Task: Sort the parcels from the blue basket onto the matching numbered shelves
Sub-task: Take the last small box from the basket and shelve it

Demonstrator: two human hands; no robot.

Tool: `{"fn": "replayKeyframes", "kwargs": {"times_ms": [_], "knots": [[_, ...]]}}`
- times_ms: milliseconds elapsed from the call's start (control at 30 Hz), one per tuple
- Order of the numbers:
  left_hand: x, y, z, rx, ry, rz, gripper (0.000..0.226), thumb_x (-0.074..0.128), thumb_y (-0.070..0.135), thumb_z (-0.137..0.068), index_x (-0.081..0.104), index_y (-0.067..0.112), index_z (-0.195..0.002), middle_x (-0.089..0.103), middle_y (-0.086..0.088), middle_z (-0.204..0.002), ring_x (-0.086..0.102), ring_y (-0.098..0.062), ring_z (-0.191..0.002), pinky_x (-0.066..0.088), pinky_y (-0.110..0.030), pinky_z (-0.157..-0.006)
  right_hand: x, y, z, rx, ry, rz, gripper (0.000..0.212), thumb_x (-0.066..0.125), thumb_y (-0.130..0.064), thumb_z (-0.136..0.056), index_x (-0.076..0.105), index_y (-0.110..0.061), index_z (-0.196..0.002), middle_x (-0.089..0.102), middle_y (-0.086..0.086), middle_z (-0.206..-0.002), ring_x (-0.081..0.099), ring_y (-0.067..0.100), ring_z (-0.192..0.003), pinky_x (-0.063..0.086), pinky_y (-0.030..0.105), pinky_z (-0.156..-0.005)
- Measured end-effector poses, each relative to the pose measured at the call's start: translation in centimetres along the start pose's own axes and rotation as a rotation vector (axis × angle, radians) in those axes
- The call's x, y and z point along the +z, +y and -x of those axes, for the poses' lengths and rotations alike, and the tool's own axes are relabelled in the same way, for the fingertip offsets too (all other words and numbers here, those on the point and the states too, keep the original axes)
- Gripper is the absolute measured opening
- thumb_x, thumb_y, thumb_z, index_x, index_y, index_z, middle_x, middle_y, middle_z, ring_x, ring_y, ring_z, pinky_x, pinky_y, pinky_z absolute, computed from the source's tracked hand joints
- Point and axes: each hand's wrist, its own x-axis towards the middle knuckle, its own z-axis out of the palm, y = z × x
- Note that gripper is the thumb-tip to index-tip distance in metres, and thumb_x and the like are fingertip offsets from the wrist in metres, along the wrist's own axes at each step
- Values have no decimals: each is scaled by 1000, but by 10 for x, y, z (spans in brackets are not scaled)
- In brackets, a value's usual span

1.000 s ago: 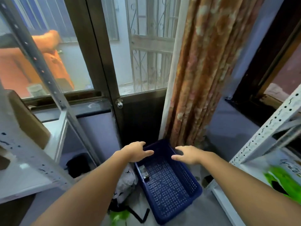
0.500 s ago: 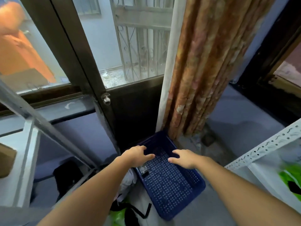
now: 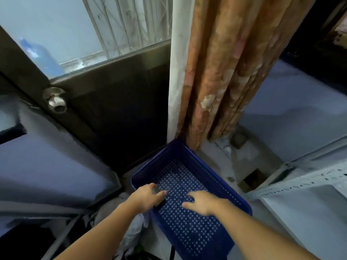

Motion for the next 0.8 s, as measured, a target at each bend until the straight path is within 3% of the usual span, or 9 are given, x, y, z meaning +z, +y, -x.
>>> {"fn": "replayKeyframes", "kwargs": {"times_ms": [167,300,367,433,533,667,733,800], "knots": [[82,-50,-137,15,-41,44,68,53,59,-98,41,20,-152,51,-3,-150,52,-22,-134,41,-29,-105,64,41,-168,34,-86,-77,91,41,-73,-93,16,-18,-161,13,6,-168,24,30,-151,26,43,-122],[136,-98,-239,35,-67,-15,67,51,69,-92,42,32,-148,54,-1,-145,55,-23,-127,45,-30,-101,126,61,-291,4,-105,-84,92,41,-76,-91,25,-17,-159,24,6,-165,33,27,-146,29,37,-119],[155,-122,-289,43,-64,-83,81,50,80,-80,45,33,-146,54,-1,-145,56,-22,-125,45,-34,-105,152,66,-340,-23,-74,-80,86,43,-74,-91,33,-18,-156,32,7,-161,39,27,-141,33,37,-116],[166,-134,-328,54,-135,-184,96,47,85,-77,38,28,-154,43,-5,-156,48,-25,-135,40,-34,-112,174,72,-386,-28,-51,-86,84,45,-73,-91,38,-17,-154,36,9,-159,42,29,-140,35,37,-115],[168,-146,-387,-66,-314,-318,80,46,64,-98,20,22,-161,27,-4,-164,31,-28,-148,26,-36,-119,204,81,-448,-17,-8,-120,75,46,-67,-94,41,-18,-150,40,10,-157,44,30,-138,37,36,-113],[164,-170,-464,-188,-334,-374,83,62,74,-77,48,27,-145,47,1,-151,51,-28,-127,40,-43,-111,242,77,-509,24,32,-225,68,44,-67,-95,51,-18,-140,54,8,-144,54,26,-125,44,35,-101],[164,-168,-486,-204,-330,-431,77,58,69,-87,47,21,-147,44,1,-149,47,-29,-130,38,-41,-112,256,71,-531,55,88,-385,68,44,-71,-91,57,-18,-132,60,7,-135,59,23,-114,48,36,-98],[167,-168,-499,-170,-329,-506,61,60,51,-95,49,19,-146,45,-1,-146,47,-29,-129,40,-40,-111,268,67,-546,48,141,-503,74,45,-75,-86,57,-20,-135,54,9,-138,57,23,-117,46,36,-103]]}}
